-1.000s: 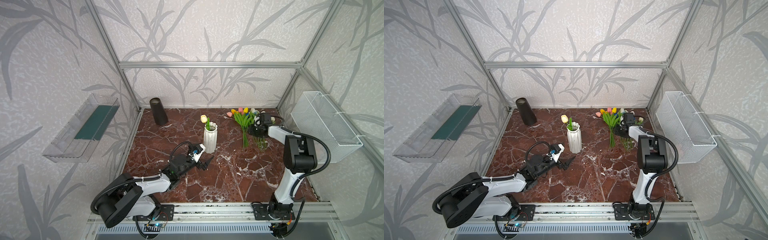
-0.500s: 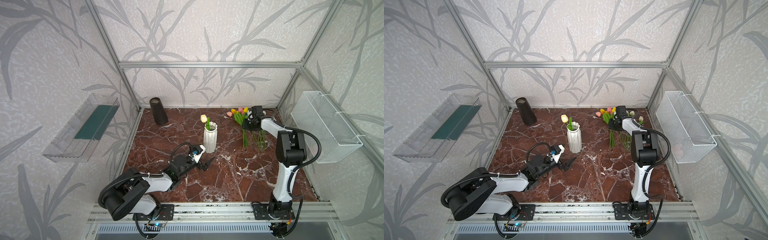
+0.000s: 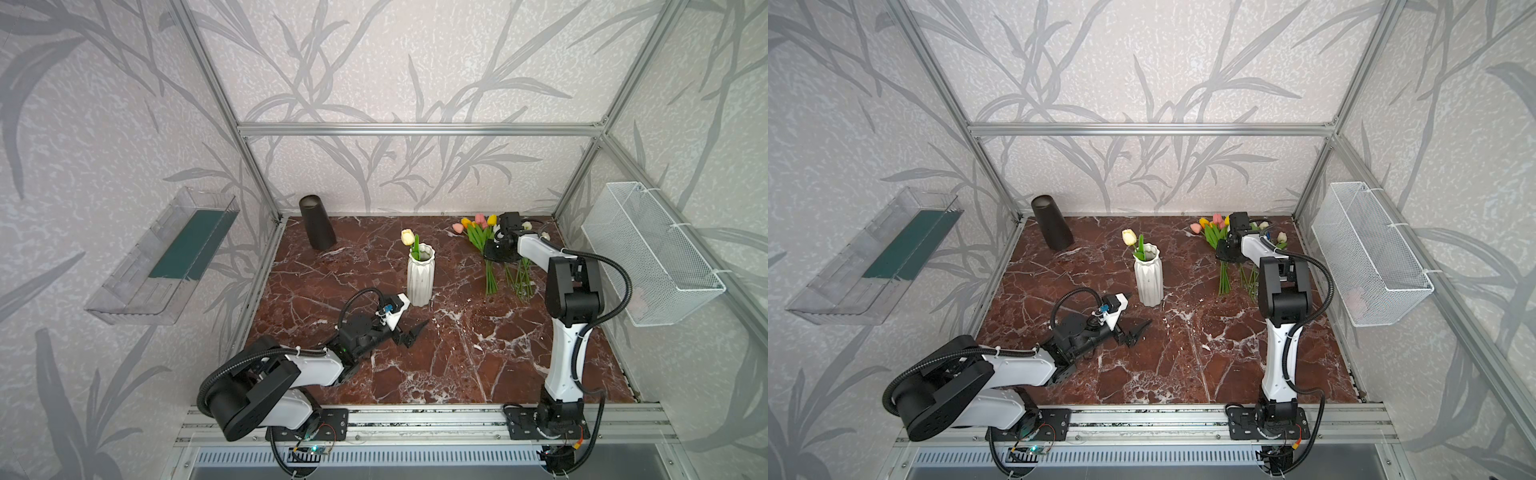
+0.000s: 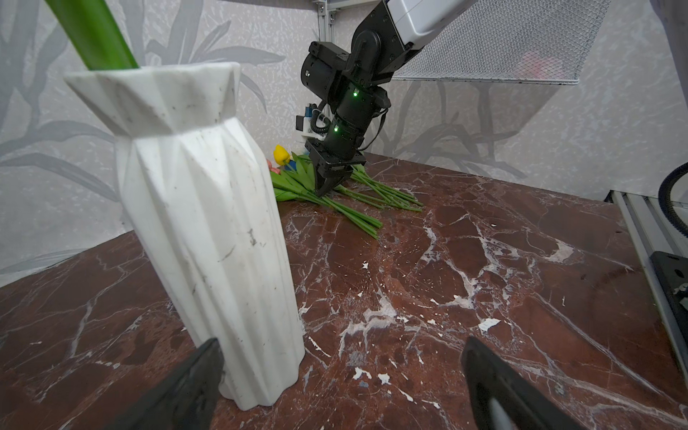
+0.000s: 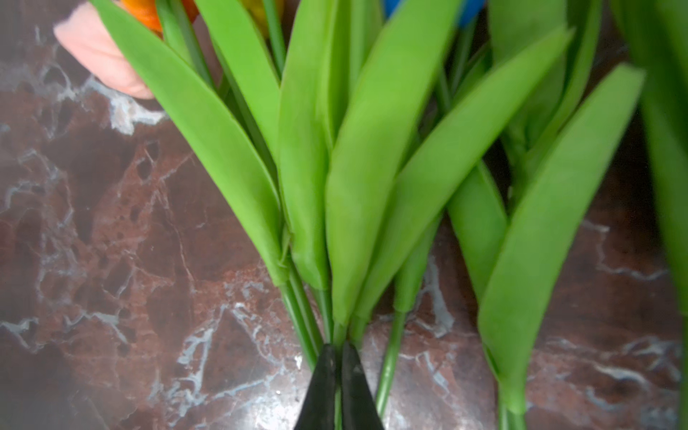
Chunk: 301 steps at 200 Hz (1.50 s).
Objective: Arrange the flowers into the vase
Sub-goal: 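Grasp a yellow tulip stem in the pile with the right gripper, then lift the yellow tulip with the right gripper and carry it over the vase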
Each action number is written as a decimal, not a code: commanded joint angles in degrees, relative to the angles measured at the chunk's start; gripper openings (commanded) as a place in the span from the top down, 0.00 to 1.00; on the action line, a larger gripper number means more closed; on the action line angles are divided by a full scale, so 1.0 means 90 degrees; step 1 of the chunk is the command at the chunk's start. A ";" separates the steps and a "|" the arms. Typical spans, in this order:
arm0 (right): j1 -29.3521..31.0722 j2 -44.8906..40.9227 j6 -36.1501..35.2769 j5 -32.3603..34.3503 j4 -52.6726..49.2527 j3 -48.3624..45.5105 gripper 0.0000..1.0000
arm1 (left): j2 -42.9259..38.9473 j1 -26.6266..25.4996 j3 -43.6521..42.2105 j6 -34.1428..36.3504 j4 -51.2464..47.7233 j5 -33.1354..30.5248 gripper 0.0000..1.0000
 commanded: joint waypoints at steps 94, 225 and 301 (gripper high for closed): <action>0.0050 -0.1292 0.0040 0.0124 -0.0329 -0.0407 1.00 | -0.0274 -0.0060 -0.0047 0.0064 0.0010 0.0156 0.01; 0.0434 -0.4663 -0.0141 -0.1935 0.3076 -0.3575 1.00 | -0.0901 -0.0128 -0.0174 0.0376 -0.0342 -0.0008 0.01; 0.1507 -0.6105 0.0158 -0.2847 0.7138 -0.4757 1.00 | -0.1448 -0.0125 -0.0353 0.0542 -0.0498 -0.0152 0.00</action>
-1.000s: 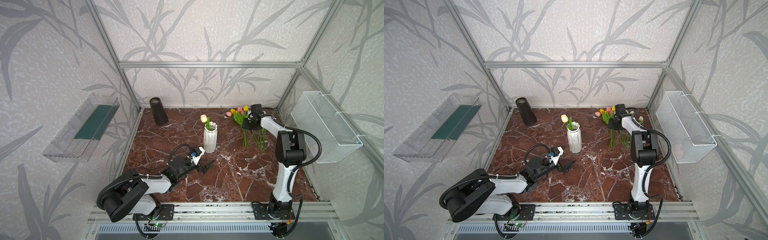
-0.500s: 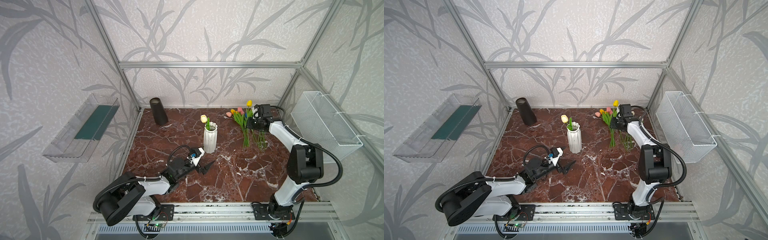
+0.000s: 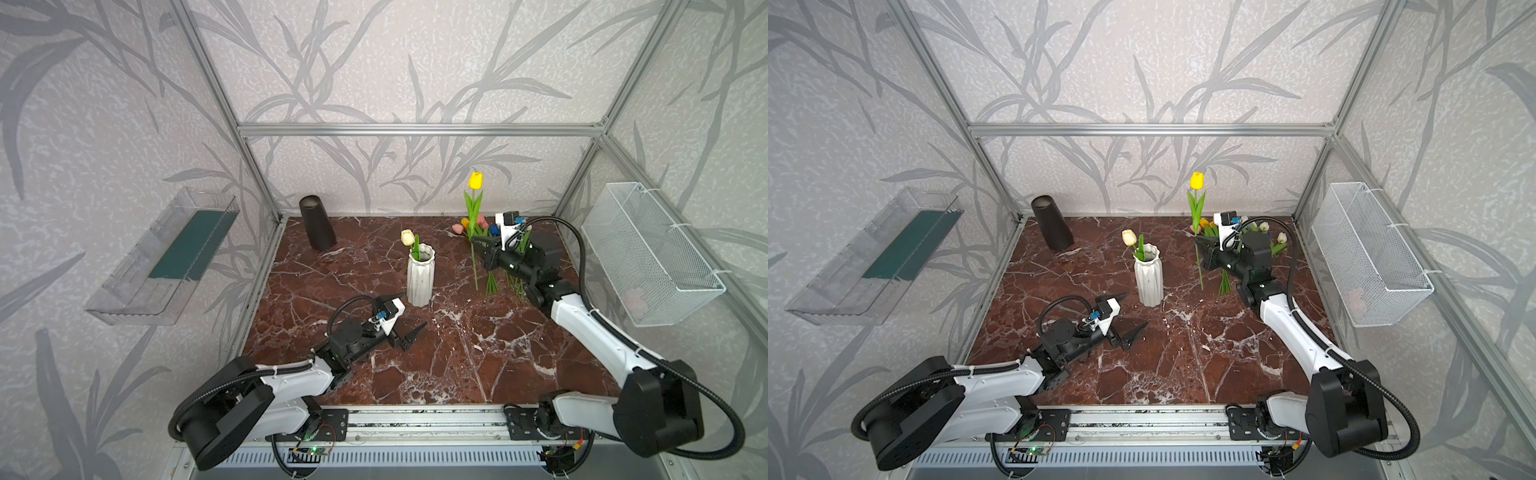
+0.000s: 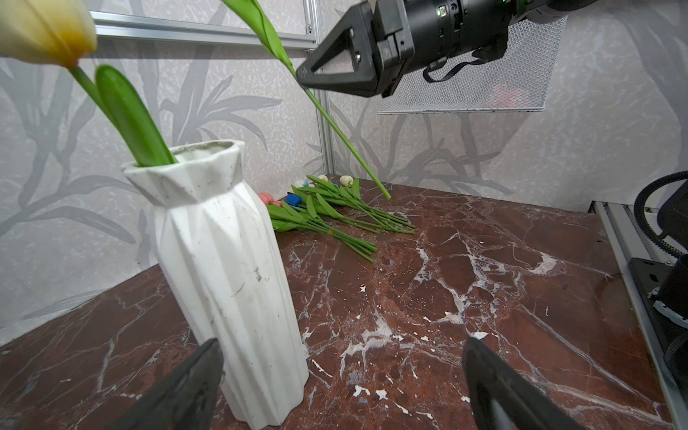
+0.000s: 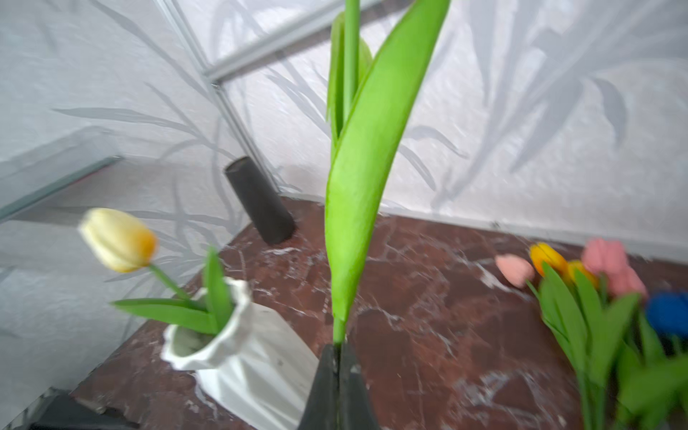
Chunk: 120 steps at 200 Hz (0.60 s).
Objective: Arrange the flowers into the vase
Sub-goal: 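Lift the yellow tulip with the right gripper and carry it over the vase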
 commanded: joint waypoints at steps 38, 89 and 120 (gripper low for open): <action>0.0719 0.0160 0.1194 -0.0256 0.4005 0.0208 1.00 | -0.0291 -0.0038 -0.0041 0.0273 -0.0280 -0.0110 0.01; 0.1149 0.1043 0.1277 0.0112 0.4800 0.0746 1.00 | -0.0339 -0.0049 -0.0072 0.0322 -0.0299 -0.0179 0.01; 0.1369 0.1376 0.0952 0.0193 0.4613 0.0975 1.00 | -0.0330 -0.0047 -0.0068 0.0339 -0.0325 -0.0183 0.00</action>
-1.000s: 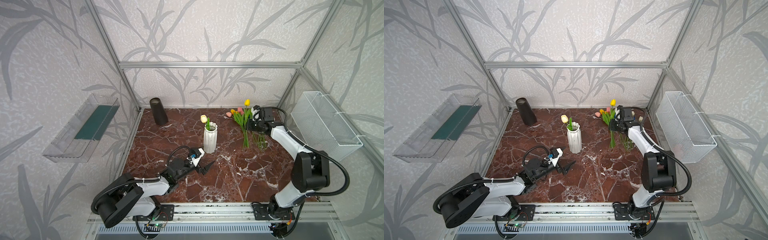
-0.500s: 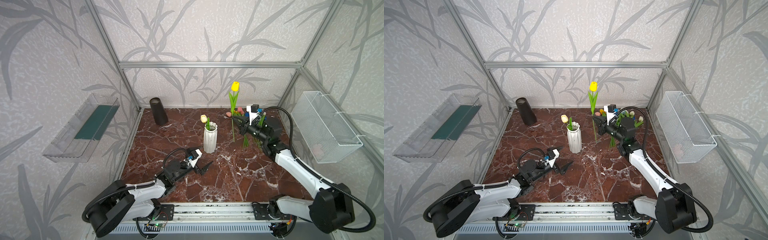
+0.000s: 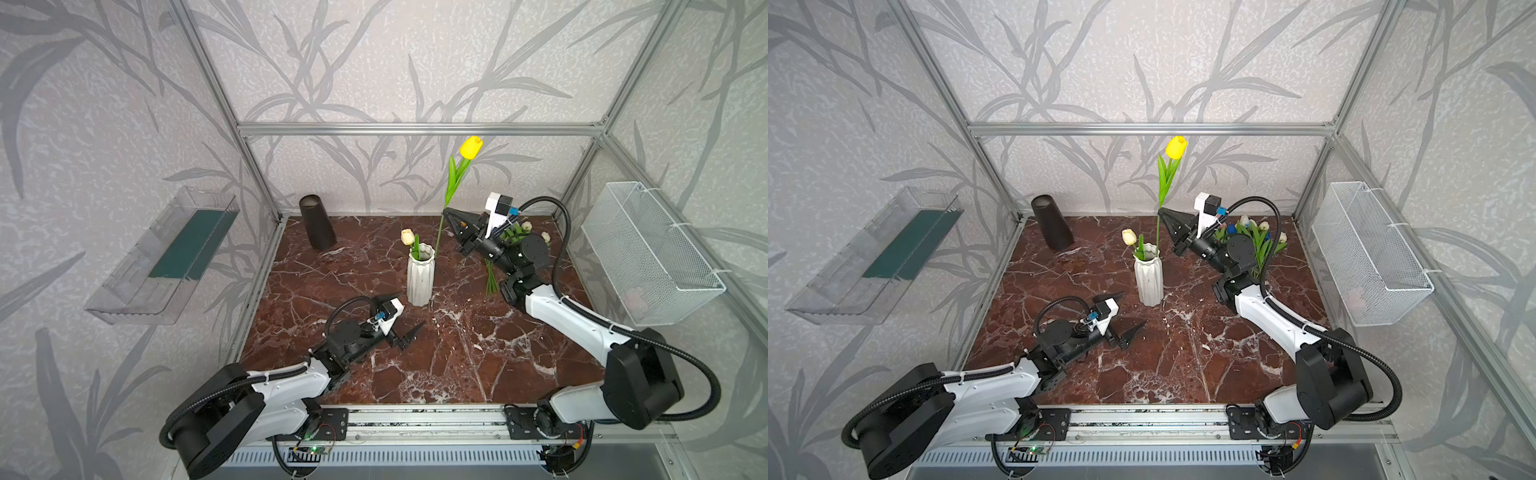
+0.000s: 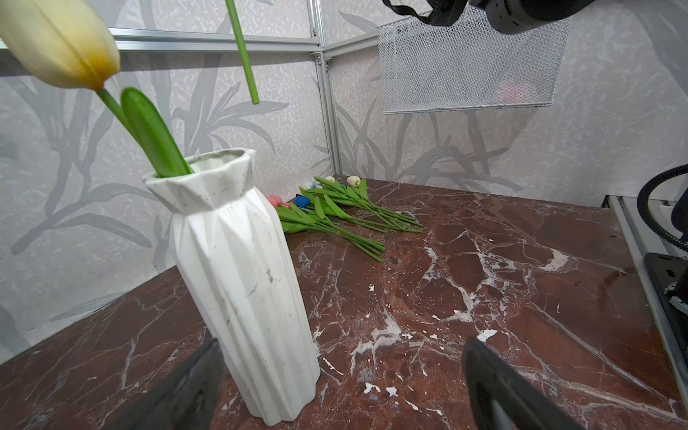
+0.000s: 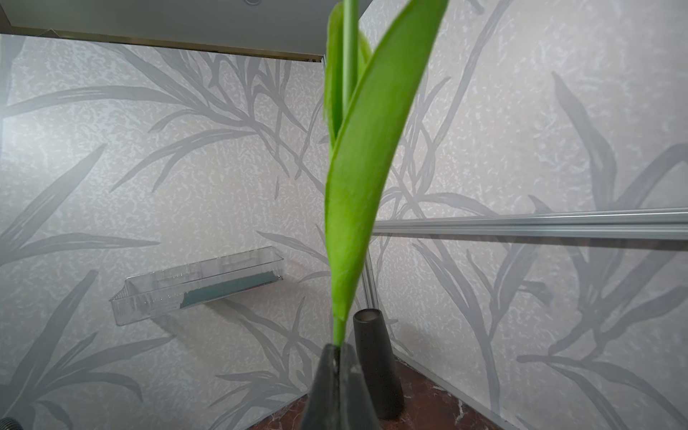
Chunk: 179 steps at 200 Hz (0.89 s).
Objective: Arrange the flowers into the vase
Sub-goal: 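Lift the yellow tulip with the right gripper and carry it over the vase, then lower the yellow tulip stem into the vase mouth with the right gripper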
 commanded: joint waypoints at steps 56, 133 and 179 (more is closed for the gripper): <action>0.0295 0.0694 -0.0676 0.0075 0.0495 0.0171 1.00 | -0.0033 -0.0044 -0.0057 0.0152 -0.0040 -0.0004 0.00; 0.0310 0.0783 -0.1302 -0.0197 0.0604 -0.0383 1.00 | -0.0042 -0.0039 -0.0055 0.0205 -0.0107 0.0001 0.00; 0.0344 0.0743 -0.1796 -0.0245 0.0568 -0.0732 1.00 | -0.0079 -0.0044 -0.0085 0.0252 -0.0118 -0.0054 0.01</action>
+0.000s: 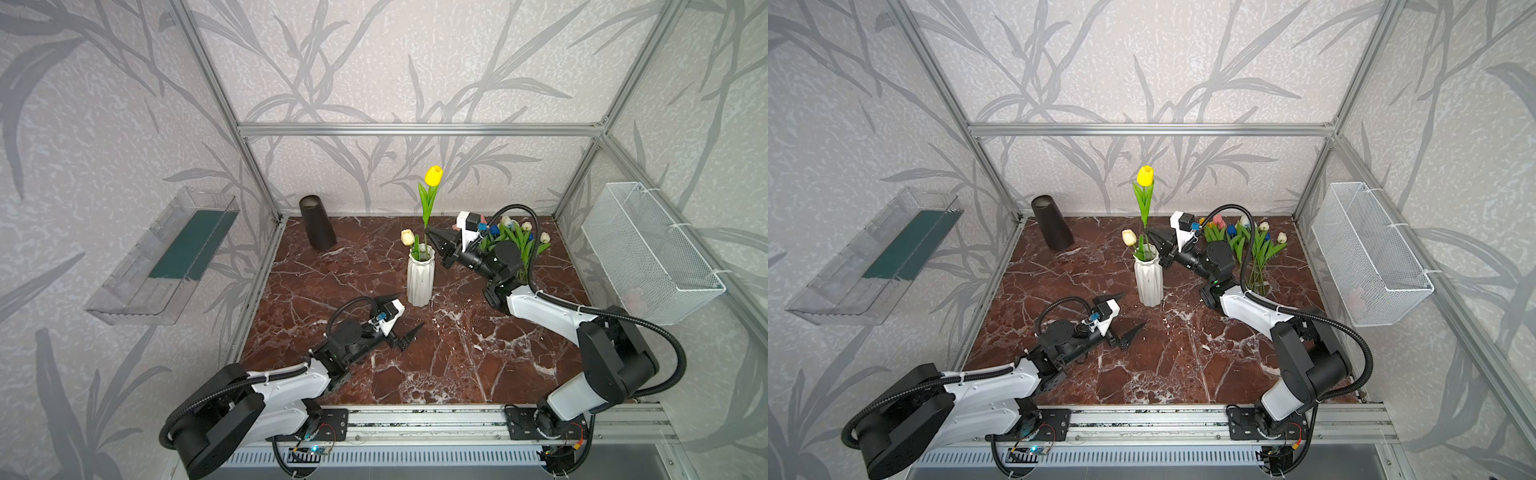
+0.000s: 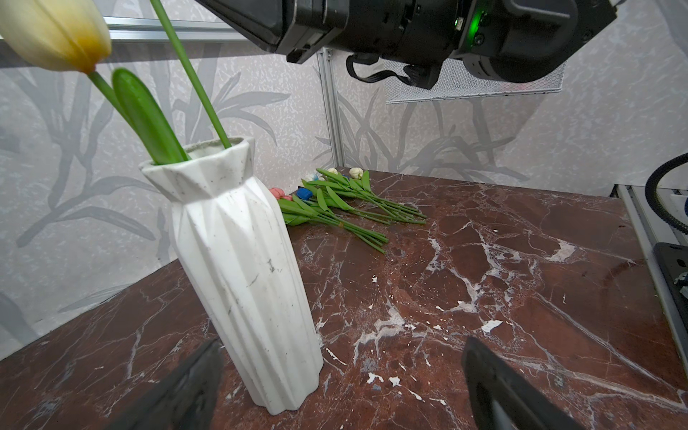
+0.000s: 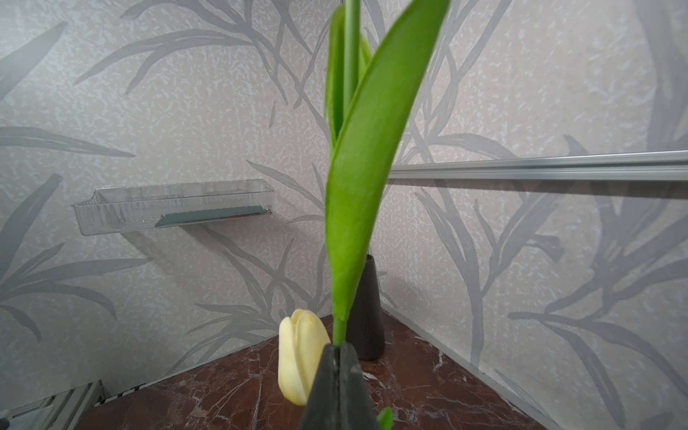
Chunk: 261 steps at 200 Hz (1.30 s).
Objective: Arrange the flowers into the vase
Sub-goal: 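Lower the yellow tulip stem into the vase mouth with the right gripper, then open the right gripper and move it back to the tulip pile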
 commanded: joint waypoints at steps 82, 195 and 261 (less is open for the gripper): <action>0.0087 -0.0365 -0.0968 0.0153 -0.0235 -0.0715 0.80 | -0.0060 -0.0019 -0.0066 0.0194 -0.0012 -0.0047 0.01; 0.0099 -0.1334 -0.1374 0.0551 -0.0881 -0.0915 0.53 | -0.0184 -0.0014 -0.0104 0.0224 -0.0057 -0.0080 0.01; -0.0604 -0.2407 -0.1409 0.3509 -0.2841 -0.0940 0.54 | -0.0215 -0.0014 -0.0094 0.0214 -0.0114 -0.0071 0.01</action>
